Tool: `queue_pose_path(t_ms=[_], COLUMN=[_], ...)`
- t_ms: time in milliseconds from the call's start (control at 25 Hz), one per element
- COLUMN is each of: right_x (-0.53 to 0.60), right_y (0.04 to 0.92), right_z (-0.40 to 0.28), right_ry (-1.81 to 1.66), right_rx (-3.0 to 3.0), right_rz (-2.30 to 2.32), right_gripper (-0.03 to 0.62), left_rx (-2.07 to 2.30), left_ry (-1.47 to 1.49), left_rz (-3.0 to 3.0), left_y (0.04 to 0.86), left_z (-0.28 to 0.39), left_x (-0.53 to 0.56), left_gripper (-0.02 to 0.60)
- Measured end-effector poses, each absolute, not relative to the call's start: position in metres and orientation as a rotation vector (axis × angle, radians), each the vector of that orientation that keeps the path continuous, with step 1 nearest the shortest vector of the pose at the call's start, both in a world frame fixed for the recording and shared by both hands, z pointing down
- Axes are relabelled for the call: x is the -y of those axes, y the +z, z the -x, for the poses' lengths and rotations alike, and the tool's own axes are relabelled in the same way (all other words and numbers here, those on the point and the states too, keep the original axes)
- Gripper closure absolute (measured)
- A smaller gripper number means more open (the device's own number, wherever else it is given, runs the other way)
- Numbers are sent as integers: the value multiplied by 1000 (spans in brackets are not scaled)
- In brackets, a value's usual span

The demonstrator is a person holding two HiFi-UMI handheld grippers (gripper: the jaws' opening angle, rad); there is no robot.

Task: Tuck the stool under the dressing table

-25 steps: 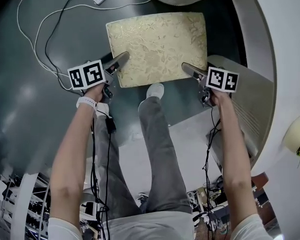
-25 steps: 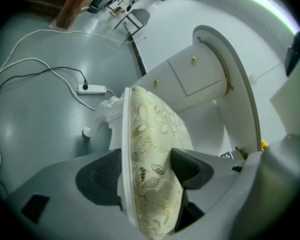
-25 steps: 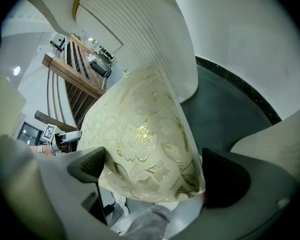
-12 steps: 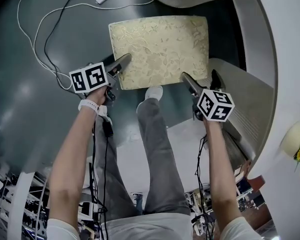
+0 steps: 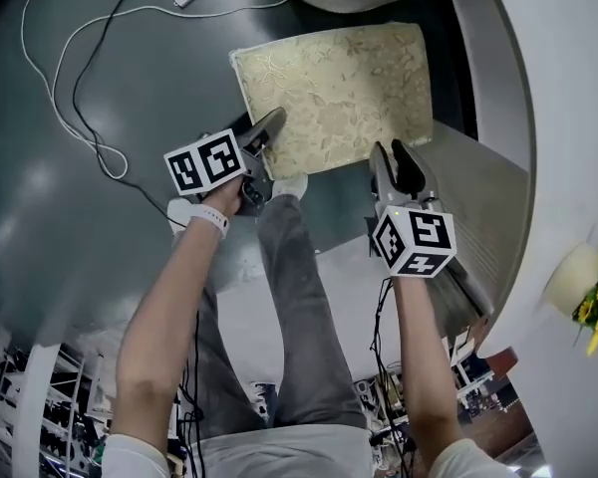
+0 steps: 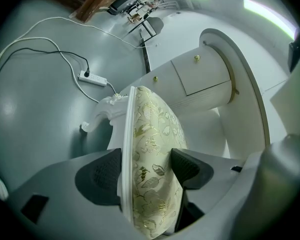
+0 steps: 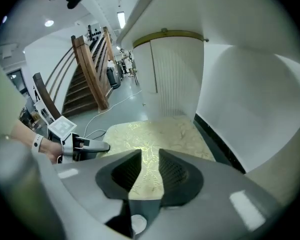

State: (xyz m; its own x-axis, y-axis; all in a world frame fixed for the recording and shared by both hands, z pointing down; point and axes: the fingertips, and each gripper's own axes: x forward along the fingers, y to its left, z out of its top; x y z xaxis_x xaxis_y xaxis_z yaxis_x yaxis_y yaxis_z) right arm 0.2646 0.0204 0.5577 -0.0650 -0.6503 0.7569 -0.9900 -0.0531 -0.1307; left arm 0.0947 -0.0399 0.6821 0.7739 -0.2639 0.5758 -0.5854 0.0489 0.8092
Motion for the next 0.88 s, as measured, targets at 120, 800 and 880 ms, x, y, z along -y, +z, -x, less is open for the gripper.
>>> queue_pose_path(t_ms=[120,800,880], right_x=[-12,-14,-13], right_y=[553,517,517], right_z=[-243,-158,-172], right_ry=[880,930,932], right_rx=[1747,1850,1852], right_rz=[-1713,-1655,-1662], right_gripper=[568,582,582], left_rx=[717,812,811], left_ry=[269,189,197], left_rz=[-1530,-1521,-1519], left_y=[686,686,687], left_z=[-96,-103,-124], left_x=[40,41,45], left_gripper=[264,264,264])
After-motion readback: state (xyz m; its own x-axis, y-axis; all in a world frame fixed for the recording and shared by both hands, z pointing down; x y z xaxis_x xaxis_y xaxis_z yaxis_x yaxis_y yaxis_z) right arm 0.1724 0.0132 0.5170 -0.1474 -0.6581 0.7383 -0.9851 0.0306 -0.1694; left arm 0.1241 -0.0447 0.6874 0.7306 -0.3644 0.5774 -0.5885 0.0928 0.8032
